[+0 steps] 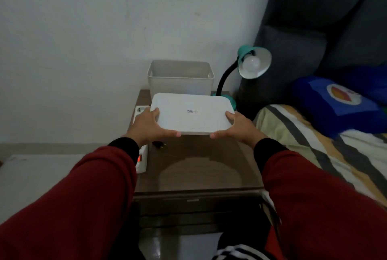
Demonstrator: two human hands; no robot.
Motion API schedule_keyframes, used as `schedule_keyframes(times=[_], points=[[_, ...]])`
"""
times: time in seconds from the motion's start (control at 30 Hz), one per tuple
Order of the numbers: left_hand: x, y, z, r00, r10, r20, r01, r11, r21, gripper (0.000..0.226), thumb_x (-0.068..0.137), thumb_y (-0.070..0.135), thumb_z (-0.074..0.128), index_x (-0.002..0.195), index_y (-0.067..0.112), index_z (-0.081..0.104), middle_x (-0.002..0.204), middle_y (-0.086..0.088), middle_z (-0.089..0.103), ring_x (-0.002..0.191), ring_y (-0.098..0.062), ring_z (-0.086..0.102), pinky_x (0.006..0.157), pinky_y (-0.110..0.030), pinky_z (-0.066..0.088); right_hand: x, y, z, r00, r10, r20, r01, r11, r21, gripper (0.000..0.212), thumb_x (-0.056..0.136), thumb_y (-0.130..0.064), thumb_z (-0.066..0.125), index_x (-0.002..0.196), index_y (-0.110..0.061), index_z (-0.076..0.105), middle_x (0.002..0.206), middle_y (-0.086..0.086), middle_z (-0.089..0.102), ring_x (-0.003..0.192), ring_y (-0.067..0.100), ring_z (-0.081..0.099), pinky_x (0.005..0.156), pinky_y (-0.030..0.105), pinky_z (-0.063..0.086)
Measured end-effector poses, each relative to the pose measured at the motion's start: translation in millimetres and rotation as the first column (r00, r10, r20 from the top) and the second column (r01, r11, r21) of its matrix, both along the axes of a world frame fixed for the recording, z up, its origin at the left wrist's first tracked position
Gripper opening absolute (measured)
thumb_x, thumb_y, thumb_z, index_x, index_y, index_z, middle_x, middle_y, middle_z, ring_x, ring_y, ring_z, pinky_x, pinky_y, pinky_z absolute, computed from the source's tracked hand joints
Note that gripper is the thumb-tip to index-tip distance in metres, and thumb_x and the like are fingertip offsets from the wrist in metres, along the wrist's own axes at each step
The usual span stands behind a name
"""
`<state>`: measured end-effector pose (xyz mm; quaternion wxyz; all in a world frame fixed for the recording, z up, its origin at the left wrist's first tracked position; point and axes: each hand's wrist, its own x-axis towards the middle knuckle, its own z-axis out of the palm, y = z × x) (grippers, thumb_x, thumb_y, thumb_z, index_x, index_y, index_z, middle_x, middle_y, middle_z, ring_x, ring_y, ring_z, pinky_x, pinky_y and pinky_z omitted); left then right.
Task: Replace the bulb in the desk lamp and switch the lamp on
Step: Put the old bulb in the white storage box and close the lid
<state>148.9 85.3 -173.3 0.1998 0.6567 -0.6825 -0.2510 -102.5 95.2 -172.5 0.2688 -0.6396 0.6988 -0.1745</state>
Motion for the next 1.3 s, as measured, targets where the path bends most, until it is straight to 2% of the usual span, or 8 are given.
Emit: schedule_keyframes(times=[0.23,0.5,0.6,0.77,0.87,1.07,1.17,1.3], points=[[-7.9,49.2,-51.1,1.0,0.01,0.026,-0.013,0.992,0.124,0.113,0.061,0.054,0.079,0.147,0.006,0.023,0.151,-0.011,0.028,0.137,-0.028,0.031,0.111,-0.035,0.03,-1.3,42.5,-45.8,0.996,0.006,-0.088,0.007,0.989,0.145,0.112,0.065,-0.047,0.08,0.15,-0.012,0.018,0.154,0.009,0.022,0.139,0.027,0.028,0.112,0.036,0.028],[-12.0,52.6,-80.6,0.976,-0.056,0.21,0.0,0.966,0.258,0.099,0.058,0.06,0.077,0.132,0.004,0.041,0.136,-0.016,0.041,0.123,-0.029,0.043,0.098,-0.034,0.04,3.8,42.8,-68.5,0.976,0.097,-0.193,-0.031,0.947,0.32,0.109,0.069,-0.045,0.078,0.151,-0.009,0.016,0.158,0.012,0.017,0.144,0.027,0.021,0.115,0.034,0.023],[-12.3,45.2,-85.4,0.954,-0.091,0.287,0.004,0.957,0.291,0.096,0.053,0.063,0.078,0.122,0.003,0.046,0.129,-0.018,0.046,0.115,-0.029,0.047,0.092,-0.034,0.043,7.3,36.3,-78.5,0.951,0.146,-0.274,-0.037,0.929,0.368,0.103,0.069,-0.041,0.079,0.147,-0.005,0.022,0.153,0.013,0.027,0.14,0.028,0.029,0.112,0.035,0.028],[-12.6,30.3,-88.9,0.915,-0.149,0.375,0.021,0.945,0.325,0.078,0.066,0.059,0.072,0.115,0.002,0.053,0.121,-0.017,0.057,0.113,-0.029,0.052,0.086,-0.03,0.043,9.8,16.4,-82.7,0.896,0.228,-0.38,-0.047,0.902,0.43,0.067,0.069,-0.039,0.08,0.12,-0.005,0.053,0.125,0.011,0.057,0.109,0.025,0.053,0.083,0.032,0.042],[-12.0,15.6,-86.8,0.897,-0.145,0.417,0.01,0.951,0.308,0.07,0.075,0.057,0.065,0.115,0.0,0.055,0.123,-0.018,0.058,0.113,-0.03,0.053,0.092,-0.032,0.043,8.3,2.1,-78.3,0.881,0.243,-0.406,-0.036,0.889,0.456,0.062,0.074,-0.043,0.074,0.119,-0.004,0.057,0.118,0.009,0.06,0.1,0.024,0.054,0.087,0.035,0.045],[-14.9,-29.1,-70.6,0.893,-0.111,0.436,0.028,0.981,0.194,0.046,0.086,0.04,0.055,0.097,-0.003,0.065,0.11,-0.018,0.065,0.101,-0.032,0.061,0.082,-0.033,0.047,8.9,-37.2,-59.5,0.899,0.131,-0.418,-0.041,0.975,0.218,0.046,0.087,-0.037,0.061,0.123,-0.008,0.057,0.128,0.011,0.058,0.112,0.026,0.056,0.088,0.031,0.044],[-16.6,-53.6,-63.7,0.884,-0.068,0.462,0.011,0.992,0.126,0.041,0.085,0.037,0.055,0.096,0.0,0.066,0.105,-0.017,0.066,0.098,-0.034,0.063,0.077,-0.032,0.048,10.8,-55.8,-53.8,0.961,-0.01,-0.277,0.007,1.0,-0.011,0.032,0.09,-0.023,0.053,0.118,-0.009,0.06,0.121,0.014,0.06,0.101,0.025,0.058,0.077,0.025,0.041],[-17.6,-90.1,-60.9,0.879,-0.033,0.477,-0.013,0.996,0.093,0.036,0.085,0.03,0.053,0.094,-0.003,0.065,0.105,-0.022,0.066,0.099,-0.038,0.062,0.078,-0.035,0.048,8.7,-80.2,-57.0,0.991,-0.111,-0.069,0.095,0.975,-0.2,0.038,0.086,-0.019,0.061,0.123,-0.01,0.057,0.123,0.016,0.053,0.111,0.029,0.053,0.09,0.027,0.039]])
